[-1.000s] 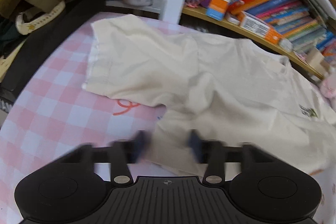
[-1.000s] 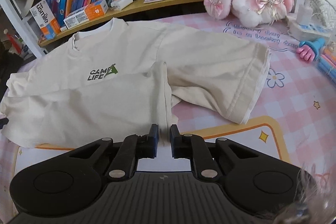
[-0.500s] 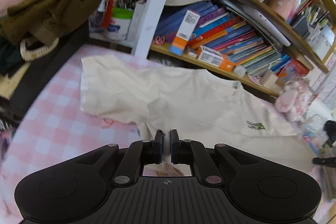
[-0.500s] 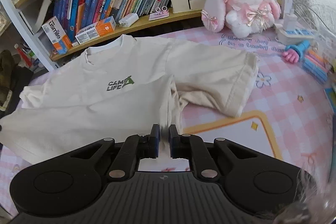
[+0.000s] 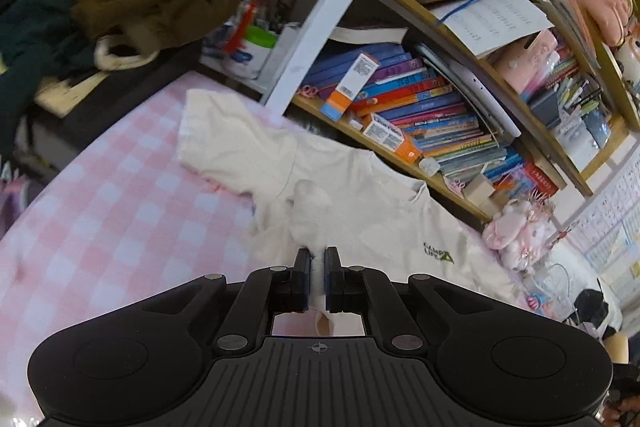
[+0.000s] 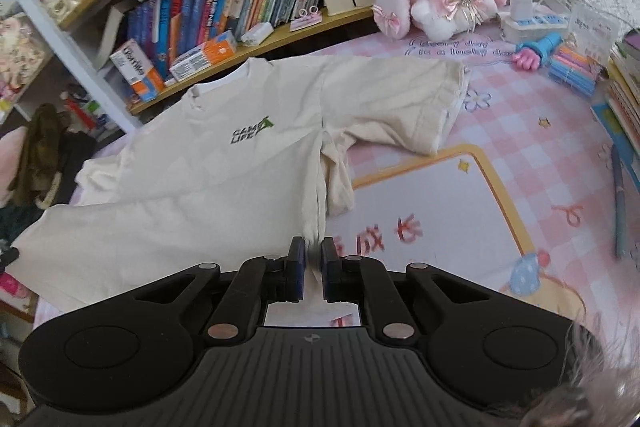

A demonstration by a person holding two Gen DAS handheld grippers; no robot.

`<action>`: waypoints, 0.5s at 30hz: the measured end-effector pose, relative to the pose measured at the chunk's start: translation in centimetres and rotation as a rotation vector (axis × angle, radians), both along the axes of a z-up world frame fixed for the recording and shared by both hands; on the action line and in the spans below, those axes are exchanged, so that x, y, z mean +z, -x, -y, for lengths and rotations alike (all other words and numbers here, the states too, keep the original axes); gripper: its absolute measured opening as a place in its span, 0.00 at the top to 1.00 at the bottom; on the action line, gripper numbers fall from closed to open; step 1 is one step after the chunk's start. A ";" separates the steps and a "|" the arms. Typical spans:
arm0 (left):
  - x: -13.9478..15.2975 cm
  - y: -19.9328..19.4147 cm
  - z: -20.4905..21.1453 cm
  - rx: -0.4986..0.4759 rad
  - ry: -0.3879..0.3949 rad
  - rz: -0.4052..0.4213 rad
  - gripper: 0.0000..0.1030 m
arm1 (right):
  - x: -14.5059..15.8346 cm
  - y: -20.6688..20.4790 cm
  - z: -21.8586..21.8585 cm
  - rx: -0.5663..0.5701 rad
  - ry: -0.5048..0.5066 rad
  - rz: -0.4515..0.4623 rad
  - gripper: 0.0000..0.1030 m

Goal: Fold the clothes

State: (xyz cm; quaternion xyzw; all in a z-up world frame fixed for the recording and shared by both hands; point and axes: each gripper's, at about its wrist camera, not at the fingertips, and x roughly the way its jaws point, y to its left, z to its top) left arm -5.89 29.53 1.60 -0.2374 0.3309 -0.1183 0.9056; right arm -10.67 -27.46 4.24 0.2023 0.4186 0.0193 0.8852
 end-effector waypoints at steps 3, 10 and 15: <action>0.1 3.6 -0.4 0.055 0.012 -0.007 0.95 | 0.3 2.6 0.5 0.026 -0.029 0.010 0.93; -2.3 9.0 -1.6 0.134 0.003 -0.093 0.95 | -1.5 8.1 0.4 0.076 -0.075 -0.071 0.93; -4.5 10.2 -1.6 0.126 -0.031 -0.151 0.95 | -3.5 10.1 0.6 0.048 -0.072 -0.123 0.95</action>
